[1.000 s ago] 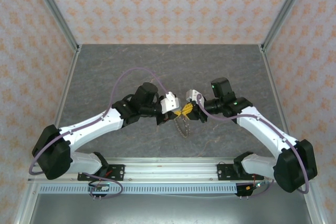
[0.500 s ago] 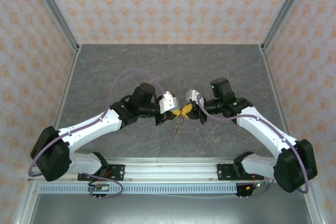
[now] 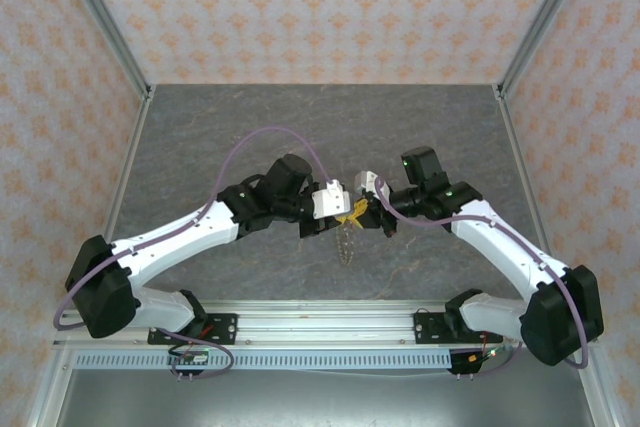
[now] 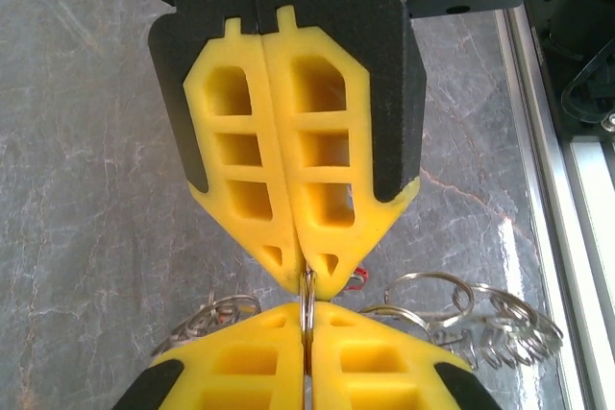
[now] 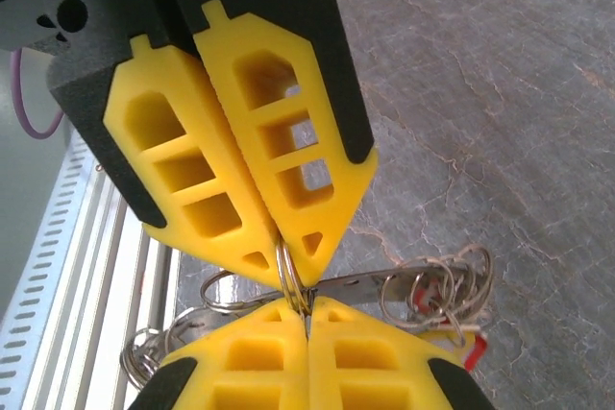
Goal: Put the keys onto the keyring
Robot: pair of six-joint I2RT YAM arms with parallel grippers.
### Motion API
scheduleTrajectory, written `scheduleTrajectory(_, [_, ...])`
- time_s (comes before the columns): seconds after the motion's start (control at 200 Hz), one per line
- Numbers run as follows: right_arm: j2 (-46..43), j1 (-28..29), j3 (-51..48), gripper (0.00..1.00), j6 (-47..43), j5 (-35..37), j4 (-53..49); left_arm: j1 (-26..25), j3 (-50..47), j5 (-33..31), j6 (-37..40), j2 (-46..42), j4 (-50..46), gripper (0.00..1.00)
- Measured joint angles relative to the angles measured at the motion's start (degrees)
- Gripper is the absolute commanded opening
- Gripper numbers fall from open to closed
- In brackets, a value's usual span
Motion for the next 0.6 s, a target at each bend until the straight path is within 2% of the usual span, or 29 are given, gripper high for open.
scheduleTrajectory(0.075, [0.0, 0.0, 0.3, 0.0, -0.2, 0.6, -0.5, -0.1, 0.6, -0.7, 0.5, 0.4, -0.8, 0.0])
scheduleTrajectory(0.48, [-0.2, 0.0, 0.8, 0.0, -2.1, 2.7, -1.8, -0.5, 0.3, -1.6, -0.3, 0.6, 0.2, 0.0])
scheduleTrajectory(0.601, [-0.4, 0.0, 0.0, 0.06, -1.5, 2.8, -1.0, 0.5, -2.5, 1.3, -2.8, 0.3, 4.5, 0.0])
